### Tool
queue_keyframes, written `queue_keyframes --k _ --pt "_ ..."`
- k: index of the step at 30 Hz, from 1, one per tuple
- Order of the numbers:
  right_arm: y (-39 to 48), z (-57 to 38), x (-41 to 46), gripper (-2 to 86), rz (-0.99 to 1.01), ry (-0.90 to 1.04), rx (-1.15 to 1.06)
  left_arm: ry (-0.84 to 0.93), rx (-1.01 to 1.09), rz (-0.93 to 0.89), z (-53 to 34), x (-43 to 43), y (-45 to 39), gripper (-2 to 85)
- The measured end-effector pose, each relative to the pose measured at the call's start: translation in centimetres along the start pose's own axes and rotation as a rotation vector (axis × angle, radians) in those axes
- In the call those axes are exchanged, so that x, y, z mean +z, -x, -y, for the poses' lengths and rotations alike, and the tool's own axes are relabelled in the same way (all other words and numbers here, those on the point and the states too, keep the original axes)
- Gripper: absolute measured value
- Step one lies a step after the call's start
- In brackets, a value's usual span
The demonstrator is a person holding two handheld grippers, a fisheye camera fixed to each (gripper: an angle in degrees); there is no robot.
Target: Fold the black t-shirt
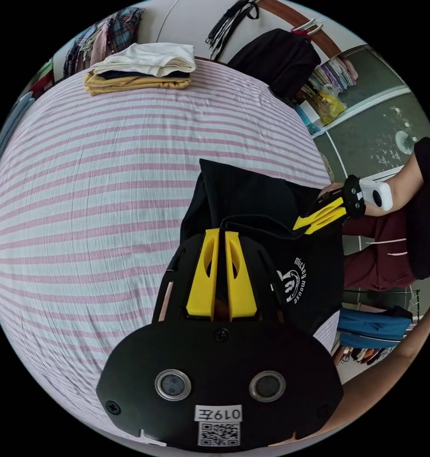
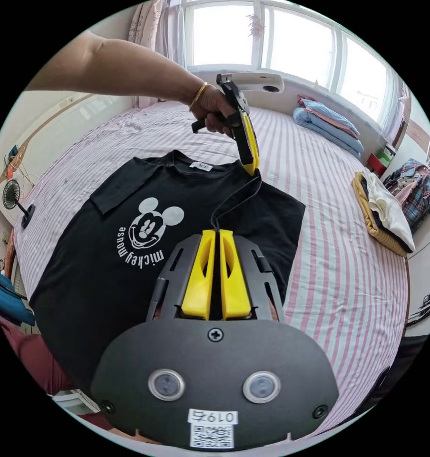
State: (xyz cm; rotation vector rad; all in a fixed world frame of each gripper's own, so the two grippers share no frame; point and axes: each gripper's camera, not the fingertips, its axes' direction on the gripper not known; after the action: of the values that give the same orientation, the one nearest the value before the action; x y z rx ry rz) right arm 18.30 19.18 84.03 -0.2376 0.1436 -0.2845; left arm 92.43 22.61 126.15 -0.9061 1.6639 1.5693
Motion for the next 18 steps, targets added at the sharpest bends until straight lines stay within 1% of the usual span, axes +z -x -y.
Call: queue_keyframes --k 5,8,9,12,14,15,16,18 --pt "0.3 1.7 0.0 1.3 -0.021 0.083 -0.061 0.061 -0.055 -0.050 -2.1 1.4 -0.1 1.1" --pt "0.4 2.4 -0.7 4.4 -0.016 0.093 -0.107 0.058 -0.107 -0.073 -4.2 1.6 -0.1 1.2" --pt "0.3 2.7 -1.2 6.1 -0.010 0.087 -0.108 0.049 -0.123 -0.072 -4.6 1.6 -0.1 1.2" --pt "0.0 3.8 -2.2 7.3 0.020 0.082 -0.102 -0.080 -0.181 -0.084 -6.5 0.5 -0.6 1.0" --pt "-0.5 4.4 -3.1 6.7 0.054 0.062 -0.087 -0.177 -0.180 -0.091 -6.1 0.4 -2.5 0.9" --pt "-1.0 4.7 -3.9 5.9 0.069 0.042 -0.073 -0.182 -0.172 -0.096 -5.7 0.7 -3.1 0.8" --pt "-1.9 5.0 -5.0 3.3 0.063 0.009 -0.033 -0.179 -0.161 -0.108 -4.9 1.8 -4.3 0.8" --pt "-4.0 5.0 -6.9 0.8 0.047 -0.040 0.059 -0.136 -0.132 -0.092 -3.8 4.2 -6.3 0.8"
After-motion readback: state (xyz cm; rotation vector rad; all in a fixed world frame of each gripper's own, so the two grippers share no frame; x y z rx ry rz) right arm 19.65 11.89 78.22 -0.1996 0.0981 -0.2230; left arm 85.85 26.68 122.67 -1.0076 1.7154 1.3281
